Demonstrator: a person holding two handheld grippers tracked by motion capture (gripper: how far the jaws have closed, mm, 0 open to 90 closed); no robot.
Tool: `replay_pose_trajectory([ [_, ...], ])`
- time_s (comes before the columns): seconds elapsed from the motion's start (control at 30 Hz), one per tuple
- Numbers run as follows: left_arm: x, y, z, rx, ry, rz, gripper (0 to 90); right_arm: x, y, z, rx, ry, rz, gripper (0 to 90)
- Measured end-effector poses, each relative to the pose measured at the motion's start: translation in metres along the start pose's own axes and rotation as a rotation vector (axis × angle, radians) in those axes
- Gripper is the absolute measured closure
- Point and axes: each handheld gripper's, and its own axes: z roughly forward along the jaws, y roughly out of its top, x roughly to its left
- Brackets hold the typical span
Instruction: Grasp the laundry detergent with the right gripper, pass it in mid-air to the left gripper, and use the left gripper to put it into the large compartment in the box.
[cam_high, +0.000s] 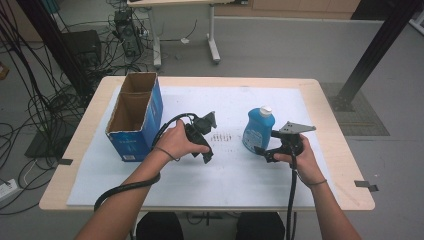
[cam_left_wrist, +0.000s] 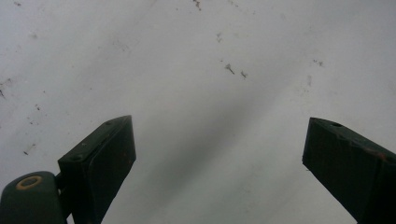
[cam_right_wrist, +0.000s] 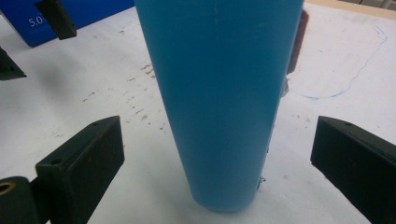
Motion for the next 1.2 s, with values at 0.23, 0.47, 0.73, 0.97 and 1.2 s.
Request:
replay_pose_trajectory([
  [0.23,-0.0004,0.0006,-0.0002,-0.001,0.001,0.0,10.0,-0.0007,-0.0002,0.0002,0.0,0.003,0.001,2.7],
  [0.47,-0.0009,0.0012,-0.0008,-0.005,0.001,0.001,10.0,-0.0007,0.0003,0.0009,-0.001,0.003,-0.001,2.6],
  [0.73,-0.0008,0.0007,-0.0013,-0.006,0.003,-0.003,10.0,-0.0009,0.0005,0.0003,0.0,0.002,-0.001,2.7],
  [0.97,-0.001,0.0014,-0.001,-0.002,0.002,0.002,10.0,-0.001,0.0003,0.0001,0.0,0.004,-0.001,2.7],
  [1.2,-0.0005,0.0007,-0.0011,-0.003,-0.001,0.002,10.0,-0.0014,0.0001,0.0004,0.001,0.007,0.0,2.7],
])
